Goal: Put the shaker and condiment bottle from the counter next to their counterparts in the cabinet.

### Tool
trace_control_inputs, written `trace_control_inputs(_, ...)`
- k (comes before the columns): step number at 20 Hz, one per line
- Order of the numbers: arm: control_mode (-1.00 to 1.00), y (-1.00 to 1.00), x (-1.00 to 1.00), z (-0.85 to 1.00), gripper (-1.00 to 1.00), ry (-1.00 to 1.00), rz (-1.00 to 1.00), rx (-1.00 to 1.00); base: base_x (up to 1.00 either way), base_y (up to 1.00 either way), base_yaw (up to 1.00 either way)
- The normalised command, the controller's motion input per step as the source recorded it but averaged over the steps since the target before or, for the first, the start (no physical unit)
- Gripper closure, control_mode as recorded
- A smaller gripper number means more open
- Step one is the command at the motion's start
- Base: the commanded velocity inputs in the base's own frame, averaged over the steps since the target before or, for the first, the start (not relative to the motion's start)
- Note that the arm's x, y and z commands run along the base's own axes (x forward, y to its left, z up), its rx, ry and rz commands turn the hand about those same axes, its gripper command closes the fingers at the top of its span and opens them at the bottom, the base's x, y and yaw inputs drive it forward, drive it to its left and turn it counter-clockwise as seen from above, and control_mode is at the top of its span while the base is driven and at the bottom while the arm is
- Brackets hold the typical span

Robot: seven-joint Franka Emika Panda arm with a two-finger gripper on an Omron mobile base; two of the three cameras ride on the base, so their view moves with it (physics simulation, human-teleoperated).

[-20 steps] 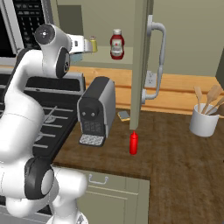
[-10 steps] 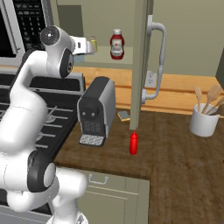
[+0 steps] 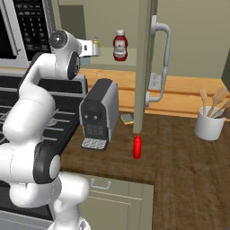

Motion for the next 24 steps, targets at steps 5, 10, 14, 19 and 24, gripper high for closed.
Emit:
trace_control_inputs(5,-1.00,0.00,0.34,-0.09,1.00,0.00,0.00,0.00,0.00,0.00,0.00)
trace_control_inputs(10,-1.00,0.00,0.35,-0.11,1.00,0.00,0.00,0.00,0.00,0.00,0.00)
trace_control_inputs(14,-1.00,0.00,0.36,-0.08,1.00,0.01,0.00,0.00,0.00,0.00,0.00)
trace_control_inputs(19,-1.00,0.00,0.28,-0.11,1.00,0.00,0.00,0.00,0.00,0.00,0.00)
trace_control_inputs(24,-1.00,0.00,0.24,-0.27,1.00,0.00,0.00,0.00,0.00,0.00,0.00)
